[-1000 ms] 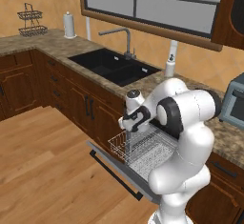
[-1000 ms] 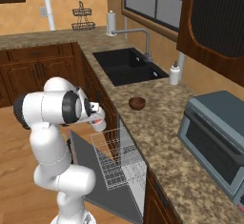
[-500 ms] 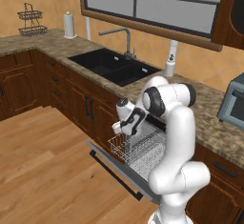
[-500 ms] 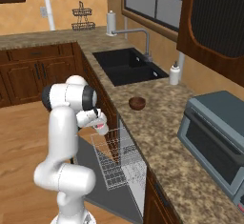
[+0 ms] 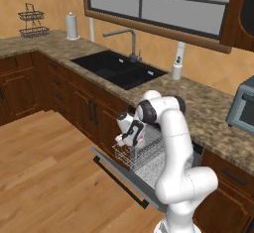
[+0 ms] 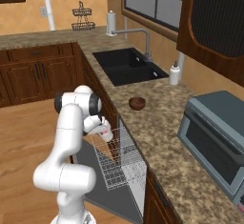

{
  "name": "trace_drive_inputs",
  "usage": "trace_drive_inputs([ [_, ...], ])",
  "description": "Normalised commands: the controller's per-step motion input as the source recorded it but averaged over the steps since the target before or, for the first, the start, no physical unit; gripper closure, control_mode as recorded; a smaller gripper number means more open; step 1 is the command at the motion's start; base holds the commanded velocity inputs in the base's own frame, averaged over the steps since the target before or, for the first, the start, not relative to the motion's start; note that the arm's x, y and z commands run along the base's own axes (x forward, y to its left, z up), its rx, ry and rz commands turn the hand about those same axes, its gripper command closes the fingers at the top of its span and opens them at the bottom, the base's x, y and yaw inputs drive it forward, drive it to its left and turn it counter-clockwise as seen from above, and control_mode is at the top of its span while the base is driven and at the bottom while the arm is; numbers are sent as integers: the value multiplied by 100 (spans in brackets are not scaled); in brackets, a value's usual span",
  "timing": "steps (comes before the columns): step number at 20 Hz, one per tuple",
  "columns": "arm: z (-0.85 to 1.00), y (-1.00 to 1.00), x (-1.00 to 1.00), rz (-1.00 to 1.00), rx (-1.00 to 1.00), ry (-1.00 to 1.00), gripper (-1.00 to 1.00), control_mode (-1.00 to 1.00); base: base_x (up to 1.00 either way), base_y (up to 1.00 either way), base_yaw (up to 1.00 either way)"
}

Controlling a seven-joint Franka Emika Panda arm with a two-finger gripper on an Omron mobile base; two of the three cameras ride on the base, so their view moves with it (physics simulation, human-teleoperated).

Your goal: Pick up the cup and bowl from the counter, place them in the dishwasher, and close the dishwasher door.

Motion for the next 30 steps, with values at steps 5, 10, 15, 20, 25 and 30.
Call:
trace_drive_inputs([
  [5, -66, -36, 46, 0, 0, 2, 100, -100, 0, 0, 0],
  [10, -67, -19, 30, 3, 0, 0, 100, -100, 0, 0, 0],
  [15, -71, -1, 22, 9, 0, 0, 100, -100, 0, 0, 0],
  [20, -57, 0, 22, 11, 0, 0, -100, -100, 0, 0, 0],
  [25, -9, 6, -18, 12, 0, -4, -100, -100, 0, 0, 0],
  [30, 19, 30, -76, 12, 0, -16, -100, -100, 0, 0, 0],
])
